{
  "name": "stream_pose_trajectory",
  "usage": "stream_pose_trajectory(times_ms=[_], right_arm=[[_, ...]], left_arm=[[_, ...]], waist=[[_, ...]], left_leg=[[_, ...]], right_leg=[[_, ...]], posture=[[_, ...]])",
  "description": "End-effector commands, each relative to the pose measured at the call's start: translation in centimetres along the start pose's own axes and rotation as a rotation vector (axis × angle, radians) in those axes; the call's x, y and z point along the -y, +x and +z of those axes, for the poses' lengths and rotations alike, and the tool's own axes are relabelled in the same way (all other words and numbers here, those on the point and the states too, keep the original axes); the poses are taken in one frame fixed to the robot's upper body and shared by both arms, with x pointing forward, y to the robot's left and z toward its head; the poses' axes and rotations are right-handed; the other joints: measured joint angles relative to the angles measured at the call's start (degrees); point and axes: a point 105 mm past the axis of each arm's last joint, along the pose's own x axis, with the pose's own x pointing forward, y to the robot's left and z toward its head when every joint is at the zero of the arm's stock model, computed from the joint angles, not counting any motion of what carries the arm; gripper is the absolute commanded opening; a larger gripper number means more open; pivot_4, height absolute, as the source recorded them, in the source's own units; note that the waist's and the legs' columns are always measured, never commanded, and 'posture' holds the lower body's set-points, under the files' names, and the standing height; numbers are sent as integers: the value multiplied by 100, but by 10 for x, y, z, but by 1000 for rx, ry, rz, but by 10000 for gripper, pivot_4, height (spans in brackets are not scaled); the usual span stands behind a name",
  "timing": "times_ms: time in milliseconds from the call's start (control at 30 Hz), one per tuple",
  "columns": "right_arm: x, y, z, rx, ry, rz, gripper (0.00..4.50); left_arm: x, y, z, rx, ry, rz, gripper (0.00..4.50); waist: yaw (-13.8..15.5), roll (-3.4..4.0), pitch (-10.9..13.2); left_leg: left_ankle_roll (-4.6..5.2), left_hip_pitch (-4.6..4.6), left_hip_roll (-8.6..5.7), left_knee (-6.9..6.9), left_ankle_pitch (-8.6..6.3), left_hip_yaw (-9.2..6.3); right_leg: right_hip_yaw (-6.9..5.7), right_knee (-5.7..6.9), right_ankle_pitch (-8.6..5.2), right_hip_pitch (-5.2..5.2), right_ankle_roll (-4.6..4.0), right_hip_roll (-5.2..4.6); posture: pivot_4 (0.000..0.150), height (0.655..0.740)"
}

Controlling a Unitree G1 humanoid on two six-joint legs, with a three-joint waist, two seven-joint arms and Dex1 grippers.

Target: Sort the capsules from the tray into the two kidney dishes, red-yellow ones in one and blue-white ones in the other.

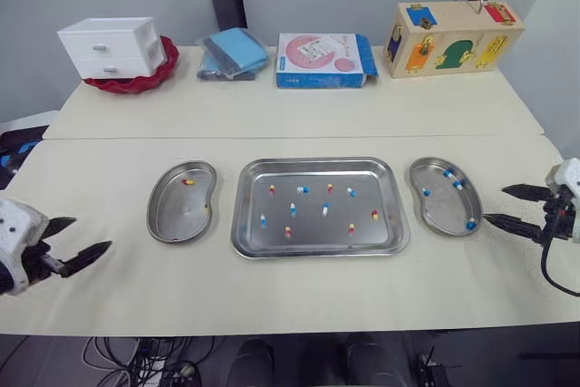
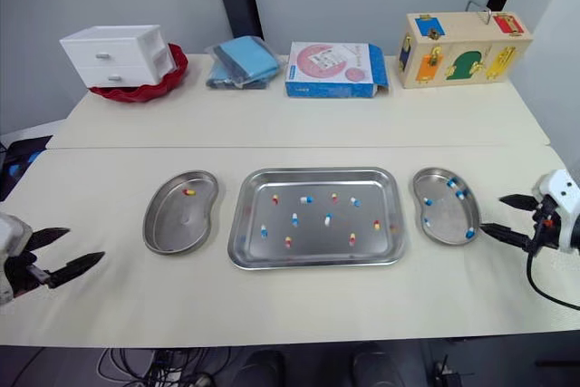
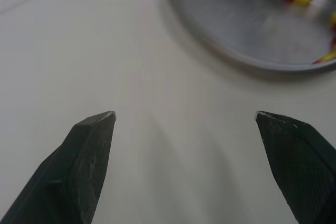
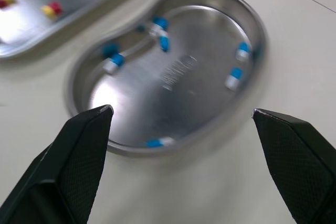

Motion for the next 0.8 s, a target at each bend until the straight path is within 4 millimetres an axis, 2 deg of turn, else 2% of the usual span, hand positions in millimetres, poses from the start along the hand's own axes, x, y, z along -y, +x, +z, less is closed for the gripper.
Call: stream_pose_trajectory(times_ms=[33, 133, 200, 400, 567, 667, 800], right_arm=[[-25, 12, 39, 97, -52, 90, 45000], [-49, 29, 59, 142, -70, 170, 45000], [-60, 37, 69, 163, -71, 202, 45000], [-95, 69, 100, 226, -105, 280, 45000], [-114, 102, 117, 202, -148, 276, 45000], [-120, 121, 122, 173, -161, 262, 45000], [-142, 156, 141, 158, -132, 284, 45000]], left_arm=[[28, -2, 28, 199, 65, -13, 44168], [68, -1, 34, 322, 61, -66, 44168], [81, -3, 35, 391, 45, -36, 44168], [132, 2, 22, 462, -30, -67, 44168], [156, 5, 18, 498, -63, -111, 44168], [162, 6, 20, 539, -70, -107, 44168], [169, 9, 19, 555, -86, -118, 44168]], waist=[[10, -4, -1], [43, -22, -8], [52, -24, -8], [65, -29, -7], [73, -34, -7], [38, -34, -7], [23, -35, -8]], left_leg=[[0, 2, 0, 2, 0, -2], [0, 1, -2, 11, 0, -6], [0, 0, -5, 17, 0, -6], [5, -1, -9, 24, -3, -4], [5, -8, -6, 29, -3, -16], [5, -11, -7, 30, -3, -14], [5, -19, -4, 30, -3, -21]], right_leg=[[-2, 0, 0, 4, 0, 0], [-6, 0, 0, 9, 1, -1], [-3, -1, 1, 10, 2, -3], [3, -5, 4, 12, 7, -4], [-7, -2, 4, 7, 6, 1], [-4, -3, 4, 3, 6, 1], [-11, 0, 4, -6, 5, 3]], posture=[[1500, 7400], [1500, 7400], [1500, 7400], [1500, 7400], [1500, 7400], [1500, 7400], [1500, 7400]])
